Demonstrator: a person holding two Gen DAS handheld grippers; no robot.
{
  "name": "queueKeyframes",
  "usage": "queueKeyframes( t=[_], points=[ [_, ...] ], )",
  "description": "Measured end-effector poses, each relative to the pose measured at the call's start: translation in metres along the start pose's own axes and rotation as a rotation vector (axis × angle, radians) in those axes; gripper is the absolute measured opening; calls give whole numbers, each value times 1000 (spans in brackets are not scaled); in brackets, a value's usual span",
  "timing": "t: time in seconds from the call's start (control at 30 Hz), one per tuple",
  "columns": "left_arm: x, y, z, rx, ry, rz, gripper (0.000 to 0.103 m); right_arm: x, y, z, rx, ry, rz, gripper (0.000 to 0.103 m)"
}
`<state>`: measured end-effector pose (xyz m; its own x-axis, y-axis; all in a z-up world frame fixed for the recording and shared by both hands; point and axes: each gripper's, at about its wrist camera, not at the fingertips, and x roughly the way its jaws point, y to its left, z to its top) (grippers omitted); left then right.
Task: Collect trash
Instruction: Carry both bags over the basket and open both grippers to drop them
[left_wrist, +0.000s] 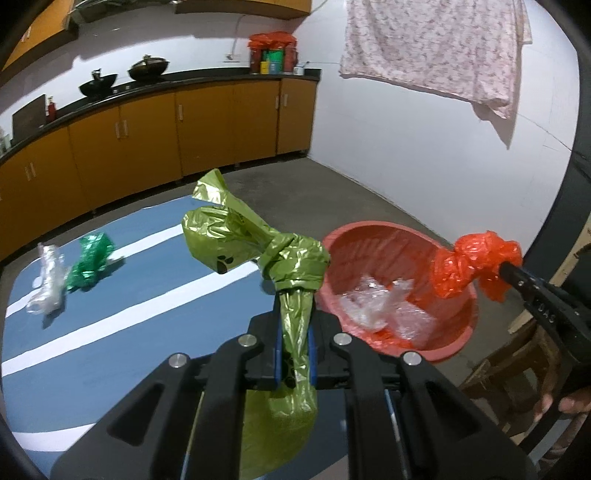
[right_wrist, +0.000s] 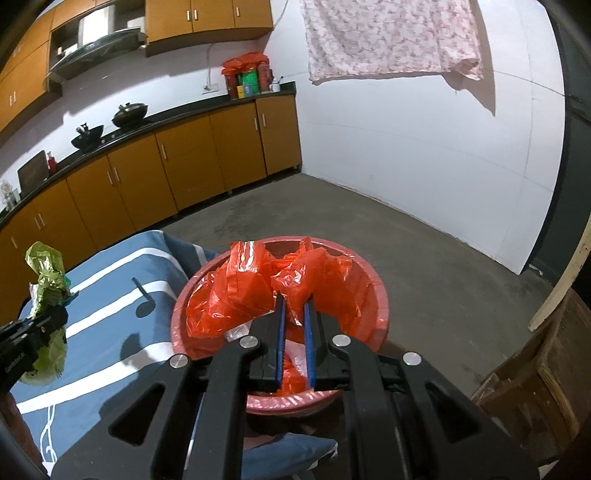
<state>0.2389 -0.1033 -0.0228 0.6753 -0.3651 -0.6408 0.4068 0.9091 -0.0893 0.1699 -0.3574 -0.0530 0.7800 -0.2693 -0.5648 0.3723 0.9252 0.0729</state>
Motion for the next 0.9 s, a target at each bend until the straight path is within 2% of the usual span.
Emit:
queueKeyframes(
  t=[0.33, 0.53, 0.6, 0.63, 0.67, 0.7, 0.8, 0.83, 0.9],
  points=[
    [39, -46, 8, 47, 32, -117, 11, 15, -10, 19, 55, -28, -12, 9],
    [70, -73, 19, 79, 61, -182, 14, 32, -20, 34, 112, -28, 31, 10],
    [80, -78, 20, 87, 72, -191, 30, 39, -24, 35, 130, -13, 60, 23],
    [83, -78, 20, 84, 73, -192, 42, 41, -25, 33, 131, -7, 70, 27],
    [86, -78, 21, 82, 73, -191, 47, 43, -27, 31, 130, -2, 80, 36],
    [88, -76, 19, 80, 74, -193, 48, 44, -28, 28, 128, 0, 80, 44],
    [93, -64, 14, 66, 90, -174, 50, 47, -32, 20, 129, 12, 68, 55],
    [94, -60, 13, 60, 91, -165, 53, 47, -34, 16, 130, 18, 62, 57],
    [92, -46, 8, 51, 80, -118, 61, 47, -35, 14, 118, 18, 44, 67]
  ],
)
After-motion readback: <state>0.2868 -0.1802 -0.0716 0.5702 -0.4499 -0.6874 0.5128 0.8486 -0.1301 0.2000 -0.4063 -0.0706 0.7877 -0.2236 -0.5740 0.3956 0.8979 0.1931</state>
